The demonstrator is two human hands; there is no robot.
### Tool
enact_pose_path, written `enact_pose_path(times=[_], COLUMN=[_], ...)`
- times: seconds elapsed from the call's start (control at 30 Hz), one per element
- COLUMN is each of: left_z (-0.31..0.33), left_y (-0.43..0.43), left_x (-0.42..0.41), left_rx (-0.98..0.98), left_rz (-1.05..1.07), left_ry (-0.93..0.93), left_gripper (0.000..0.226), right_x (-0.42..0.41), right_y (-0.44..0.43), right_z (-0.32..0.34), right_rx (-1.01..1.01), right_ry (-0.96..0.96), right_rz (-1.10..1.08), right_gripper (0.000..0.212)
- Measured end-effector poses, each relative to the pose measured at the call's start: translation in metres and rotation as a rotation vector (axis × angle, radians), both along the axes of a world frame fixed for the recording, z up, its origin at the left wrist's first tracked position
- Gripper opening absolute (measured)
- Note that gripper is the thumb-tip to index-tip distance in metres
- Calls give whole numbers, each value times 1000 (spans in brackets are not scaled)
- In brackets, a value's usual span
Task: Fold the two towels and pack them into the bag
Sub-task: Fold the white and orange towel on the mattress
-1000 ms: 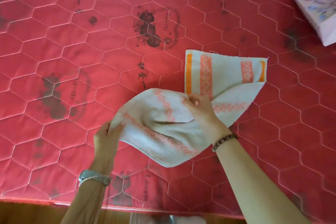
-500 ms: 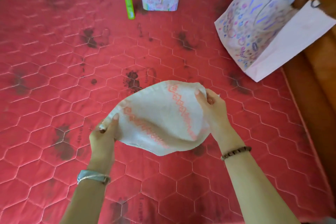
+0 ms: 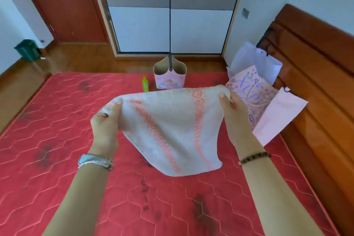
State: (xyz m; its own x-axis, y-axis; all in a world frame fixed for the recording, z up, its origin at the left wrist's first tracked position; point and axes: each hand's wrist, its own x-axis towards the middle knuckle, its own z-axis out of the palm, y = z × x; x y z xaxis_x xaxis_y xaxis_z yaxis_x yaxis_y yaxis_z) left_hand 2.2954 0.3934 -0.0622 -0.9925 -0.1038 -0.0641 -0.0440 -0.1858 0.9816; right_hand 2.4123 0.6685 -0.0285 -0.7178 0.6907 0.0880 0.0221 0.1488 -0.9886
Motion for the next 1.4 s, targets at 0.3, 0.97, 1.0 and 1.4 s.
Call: enact_pose_path(times=[0.3, 0.97, 1.0, 1.4], left_z=[142, -64, -83, -290], left_y=[2, -120, -125, -156], left_x=[-32, 103, 114, 214], left_rx=[49, -168, -188, -461], left_rz=[-10, 25, 22, 5], left_ry=[350, -185, -219, -654], left_gripper=[23, 29, 29, 29], right_x=[-34, 85, 96, 200], right_y=[3, -113, -118, -145], right_z=[104, -122, -140, -306], right_rx=[-60, -114, -122, -163], right_ry=[268, -193, -225, -583], right_rz=[0, -64, -68, -44], right_gripper=[26, 19, 17, 9])
